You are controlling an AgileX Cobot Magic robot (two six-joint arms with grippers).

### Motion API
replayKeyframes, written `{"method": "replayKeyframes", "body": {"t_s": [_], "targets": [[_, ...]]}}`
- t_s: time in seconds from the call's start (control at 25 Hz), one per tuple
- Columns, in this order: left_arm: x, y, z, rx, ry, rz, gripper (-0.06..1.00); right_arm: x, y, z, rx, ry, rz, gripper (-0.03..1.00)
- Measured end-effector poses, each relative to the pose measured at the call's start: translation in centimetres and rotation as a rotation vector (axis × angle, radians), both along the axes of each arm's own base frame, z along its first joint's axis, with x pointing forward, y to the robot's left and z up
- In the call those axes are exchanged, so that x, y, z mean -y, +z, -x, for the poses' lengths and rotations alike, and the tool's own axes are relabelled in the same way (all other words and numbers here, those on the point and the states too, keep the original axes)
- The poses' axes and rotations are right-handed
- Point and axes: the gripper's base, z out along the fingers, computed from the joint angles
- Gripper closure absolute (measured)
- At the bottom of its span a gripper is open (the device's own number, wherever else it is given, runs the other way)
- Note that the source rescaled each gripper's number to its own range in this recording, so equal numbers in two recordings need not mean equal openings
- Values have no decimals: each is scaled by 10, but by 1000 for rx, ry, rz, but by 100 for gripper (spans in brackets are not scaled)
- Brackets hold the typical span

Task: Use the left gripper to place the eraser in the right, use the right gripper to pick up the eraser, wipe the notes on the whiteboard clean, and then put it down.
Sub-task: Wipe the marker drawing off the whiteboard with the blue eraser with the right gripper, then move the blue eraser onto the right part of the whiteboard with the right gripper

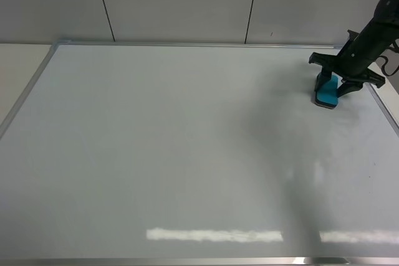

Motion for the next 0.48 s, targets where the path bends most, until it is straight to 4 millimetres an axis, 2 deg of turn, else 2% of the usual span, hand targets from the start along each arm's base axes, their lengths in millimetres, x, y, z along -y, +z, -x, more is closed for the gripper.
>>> {"method": "replayKeyframes", "body": {"t_s": [0.24,0.32,0.44,0.48], "targets": [[0,0,0,0,1,-1,-5,-13,22,9,-17,112,92,91],[0,0,0,0,1,-1,-5,-24,40,15,-12,147,104,91],[0,0,0,0,1,-1,-5,-46,84,25,52,199,111,91],[0,0,0,0,1,-1,-5,-53,93,31,39,217,113,91]]}}
